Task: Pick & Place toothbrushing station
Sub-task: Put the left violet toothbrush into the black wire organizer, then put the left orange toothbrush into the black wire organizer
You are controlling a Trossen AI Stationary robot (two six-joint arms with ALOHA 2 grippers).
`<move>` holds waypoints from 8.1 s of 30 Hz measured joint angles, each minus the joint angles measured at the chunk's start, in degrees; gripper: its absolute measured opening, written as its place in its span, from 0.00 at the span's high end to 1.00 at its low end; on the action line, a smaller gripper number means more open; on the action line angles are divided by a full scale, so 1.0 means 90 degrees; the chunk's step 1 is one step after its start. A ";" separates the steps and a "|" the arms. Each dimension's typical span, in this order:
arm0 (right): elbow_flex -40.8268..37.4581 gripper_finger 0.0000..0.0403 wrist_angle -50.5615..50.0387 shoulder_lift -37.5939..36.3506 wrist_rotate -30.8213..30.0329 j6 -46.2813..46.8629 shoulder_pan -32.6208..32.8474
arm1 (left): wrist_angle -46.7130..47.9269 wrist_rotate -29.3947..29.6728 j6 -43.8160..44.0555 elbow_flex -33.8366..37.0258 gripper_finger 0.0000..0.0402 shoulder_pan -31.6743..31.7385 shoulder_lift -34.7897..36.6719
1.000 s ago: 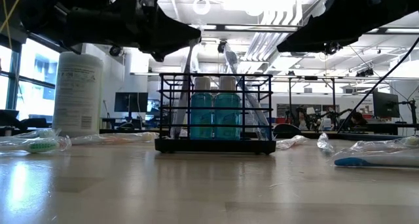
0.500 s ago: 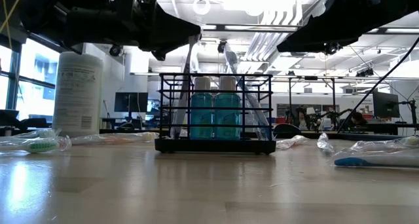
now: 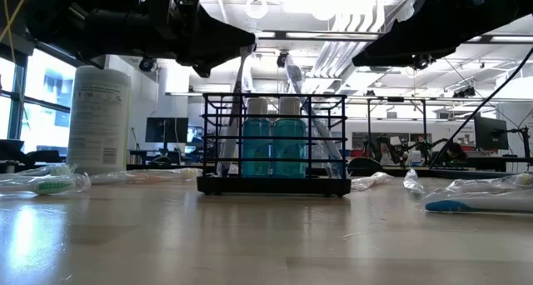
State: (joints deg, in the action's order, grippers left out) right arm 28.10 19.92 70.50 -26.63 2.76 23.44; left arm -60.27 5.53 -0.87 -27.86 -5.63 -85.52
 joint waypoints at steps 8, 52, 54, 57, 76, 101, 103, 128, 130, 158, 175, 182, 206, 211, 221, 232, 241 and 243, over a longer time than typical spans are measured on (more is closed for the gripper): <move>0.0000 0.43 0.0000 0.0000 0.0000 0.0000 0.0000 | 0.0099 0.0170 -0.0051 0.0002 0.73 0.0000 -0.0005; 0.0000 0.43 0.0002 0.0000 0.0000 -0.0046 0.0002 | -0.0060 0.0319 -0.0382 0.0002 0.57 0.0000 -0.0002; 0.0000 0.43 0.0002 0.0000 0.0000 -0.0049 0.0001 | -0.0142 0.0410 -0.0379 0.0002 0.49 0.0000 -0.0002; 0.0000 0.43 0.0001 0.0000 0.0000 -0.0046 0.0001 | -0.0156 0.0427 -0.0377 0.0002 0.40 0.0000 0.0000; 0.0000 0.43 -0.0010 0.0002 0.0000 -0.0058 0.0000 | 0.2802 0.0920 -0.1179 -0.0426 0.31 -0.0058 0.2533; 0.0000 0.43 0.0146 0.0002 -0.0027 -0.0070 0.0000 | 1.0735 0.1884 0.4577 -0.2205 0.31 0.0646 0.0725; 0.0000 0.43 0.0143 0.0002 -0.0027 -0.0070 0.0001 | 1.0707 0.1628 0.4620 -0.2205 0.31 0.0872 0.0440; 0.0000 0.43 0.0041 0.0002 -0.0025 -0.0049 0.0000 | 1.0303 0.0235 0.4285 -0.2249 0.48 0.1994 -0.1104; 0.0000 0.43 0.0042 0.0002 -0.0024 -0.0049 0.0002 | 1.0309 0.0086 0.4154 -0.2242 0.58 0.1993 -0.1107; 0.0002 0.43 -0.0168 0.0002 -0.0027 0.0006 0.0002 | 1.2391 0.2457 0.4161 -0.3872 1.00 0.0813 0.0989; 0.0002 0.43 -0.0087 0.0002 -0.0051 0.0042 0.0000 | 0.9663 0.5291 0.4123 -0.2611 1.00 -0.2215 0.2387; 0.0002 0.43 -0.0046 0.0002 -0.0049 0.0049 0.0002 | 0.6758 0.5715 0.2683 -0.1630 1.00 -0.2511 0.2356; 0.0002 0.43 -0.0071 0.0002 -0.0049 0.0012 0.0002 | 0.2586 0.4410 -0.0933 -0.1590 1.00 -0.2121 0.1222; 0.0002 0.43 -0.0143 0.0002 -0.0049 0.0008 0.0002 | 0.2433 0.3686 -0.0374 -0.1312 1.00 -0.1711 0.1224; 0.0002 0.43 -0.0140 0.0002 -0.0050 0.0013 0.0002 | 0.0625 0.2844 0.0071 -0.0060 1.00 -0.1163 0.1224; 0.0002 0.43 -0.0090 0.0002 -0.0051 0.0007 0.0002 | 0.0369 0.2702 0.0297 0.0306 1.00 -0.1124 0.1224; 0.0002 0.43 -0.0087 0.0002 -0.0051 0.0005 0.0002 | -0.0064 0.2638 0.0313 0.0306 1.00 -0.1122 0.0632; 0.0002 0.43 -0.0087 0.0002 -0.0051 0.0005 0.0002 | -0.0339 0.2639 0.0302 0.0306 1.00 -0.1120 0.0438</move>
State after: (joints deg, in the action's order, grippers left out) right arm 28.12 19.14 70.52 -27.09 2.81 23.46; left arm -63.32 29.28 1.86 -25.10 -15.70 -81.57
